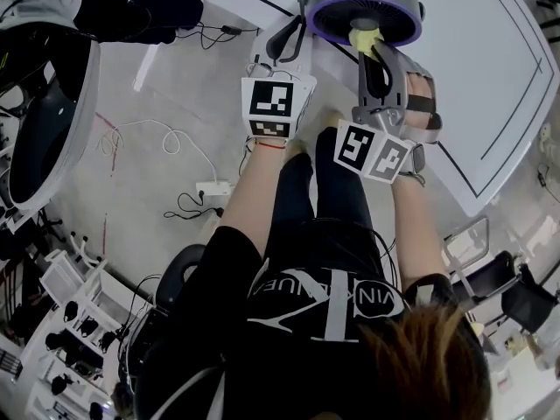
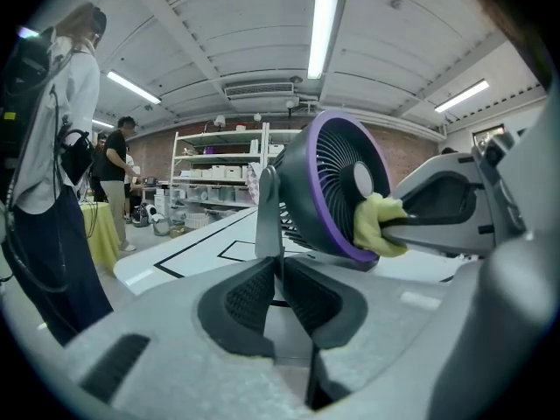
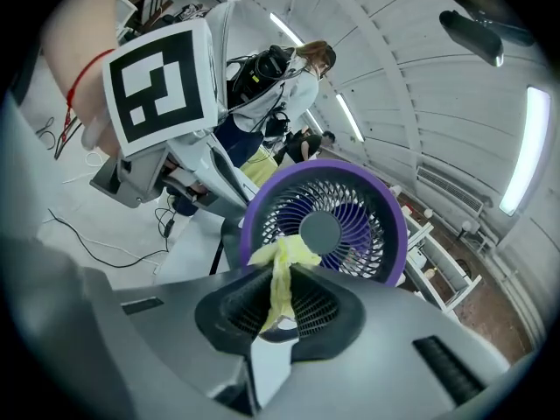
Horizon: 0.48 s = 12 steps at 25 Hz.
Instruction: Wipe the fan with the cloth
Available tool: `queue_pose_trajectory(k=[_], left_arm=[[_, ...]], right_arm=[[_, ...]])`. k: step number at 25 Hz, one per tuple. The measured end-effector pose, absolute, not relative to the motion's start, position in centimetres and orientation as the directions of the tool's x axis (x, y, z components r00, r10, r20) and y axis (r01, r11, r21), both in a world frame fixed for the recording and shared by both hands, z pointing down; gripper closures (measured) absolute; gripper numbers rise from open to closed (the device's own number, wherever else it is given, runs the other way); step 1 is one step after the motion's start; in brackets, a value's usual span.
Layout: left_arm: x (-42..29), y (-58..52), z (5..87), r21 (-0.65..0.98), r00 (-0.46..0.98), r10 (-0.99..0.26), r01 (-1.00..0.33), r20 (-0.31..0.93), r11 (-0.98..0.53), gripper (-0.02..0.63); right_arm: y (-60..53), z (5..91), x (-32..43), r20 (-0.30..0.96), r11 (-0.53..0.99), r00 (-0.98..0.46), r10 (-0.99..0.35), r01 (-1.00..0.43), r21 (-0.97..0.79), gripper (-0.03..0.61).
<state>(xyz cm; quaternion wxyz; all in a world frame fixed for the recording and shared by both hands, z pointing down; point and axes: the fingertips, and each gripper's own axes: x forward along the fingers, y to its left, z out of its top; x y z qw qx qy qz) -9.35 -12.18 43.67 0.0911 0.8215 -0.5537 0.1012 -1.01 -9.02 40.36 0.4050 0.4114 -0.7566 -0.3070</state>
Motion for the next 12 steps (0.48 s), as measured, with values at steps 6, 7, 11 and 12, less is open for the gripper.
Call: queue_pose_trajectory(k=[6, 7, 11, 12], left_arm=[[-9.0, -12.2, 43.2, 0.047, 0.374, -0.891, -0.926, 0.258, -0.375, 0.58], [-9.1, -12.1, 43.2, 0.051, 0.375, -0.891, -0.926, 0.255, -0.374, 0.58], [-8.9, -12.3, 43.2, 0.061, 0.372, -0.894, -0.927, 0.251, -0.369, 0.581], [-8.5, -12.6, 43.1, 0.059, 0.373, -0.893, -0.927, 0.252, -0.37, 0.581]], right_arm=[[-8.8, 40.2, -2.2, 0.355, 0.488, -0.37, -0.858, -0.375, 0.788, 0.543], [-8.7, 40.1, -2.5, 0.353, 0.49, -0.377, -0.856, -0.378, 0.785, 0.543], [-8.9, 40.1, -3.1, 0.352, 0.508, -0.403, -0.845, -0.396, 0.765, 0.543], [-9.1, 40.0, -2.8, 0.351, 0.512, -0.409, -0.842, -0.403, 0.758, 0.543]])
